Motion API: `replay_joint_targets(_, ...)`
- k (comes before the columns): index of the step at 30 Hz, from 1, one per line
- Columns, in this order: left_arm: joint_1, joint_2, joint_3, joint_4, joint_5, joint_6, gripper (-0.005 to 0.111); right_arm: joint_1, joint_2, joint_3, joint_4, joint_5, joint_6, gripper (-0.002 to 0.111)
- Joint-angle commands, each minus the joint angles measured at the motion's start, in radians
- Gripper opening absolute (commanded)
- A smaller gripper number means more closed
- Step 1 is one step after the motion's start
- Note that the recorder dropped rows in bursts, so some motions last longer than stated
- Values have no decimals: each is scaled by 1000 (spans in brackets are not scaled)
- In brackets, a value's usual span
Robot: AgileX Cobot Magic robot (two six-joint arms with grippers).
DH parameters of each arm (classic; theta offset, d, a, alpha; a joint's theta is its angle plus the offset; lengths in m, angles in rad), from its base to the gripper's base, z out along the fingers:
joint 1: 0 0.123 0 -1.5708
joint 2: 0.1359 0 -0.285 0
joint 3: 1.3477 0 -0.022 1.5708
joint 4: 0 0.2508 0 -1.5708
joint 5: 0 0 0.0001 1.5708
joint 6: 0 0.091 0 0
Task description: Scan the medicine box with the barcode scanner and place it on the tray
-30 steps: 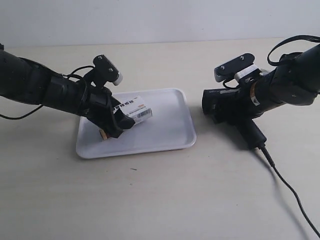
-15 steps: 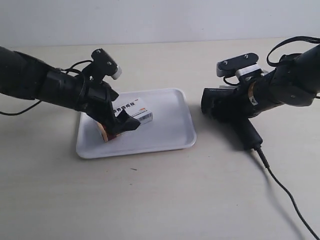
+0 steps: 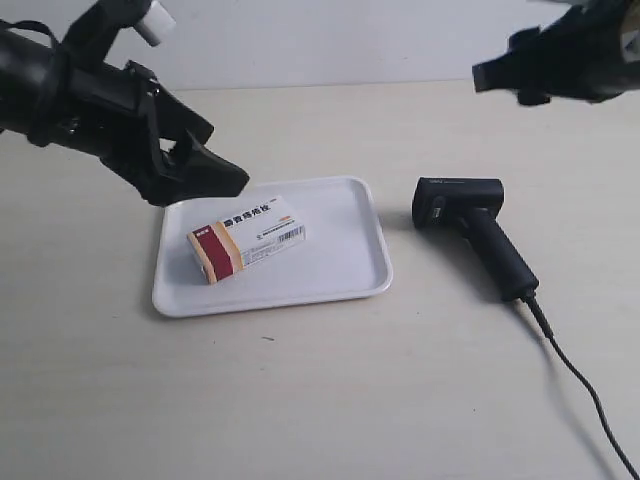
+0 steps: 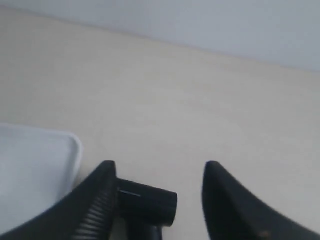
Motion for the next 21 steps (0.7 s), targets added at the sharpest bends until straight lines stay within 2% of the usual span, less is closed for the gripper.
replay_joint_targets(1, 27, -117, 100, -62, -41, -25, 25, 34, -215, 61, 44, 25, -47, 22)
replay_joint_targets(2, 27, -148, 143, -89, -94, -27, 7, 34, -263, 86, 46, 21, -31, 16)
replay_joint_targets(3, 27, -182, 174, -105, -136, -24, 1, 34, -312, 114, 44, 12, -21, 10)
replay_joint_targets(6, 27, -291, 303, -180, -268, -24, 2, 34, -447, 212, 50, -51, -11, 0)
replay_joint_targets(9, 27, -423, 430, -256, -383, -13, 2, 34, -547, 324, 49, -157, 32, 0)
replay_joint_targets(11, 27, -524, 510, -313, -432, 1, 2, 34, -594, 377, 49, -160, 41, 0)
replay_joint_targets(17, 27, -882, 729, -386, -428, -5, 2, 34, -685, 408, 47, -106, 41, 0)
replay_joint_targets(21, 27, -1064, 805, -384, -398, -5, 2, 34, -703, 408, 44, -108, 41, 0)
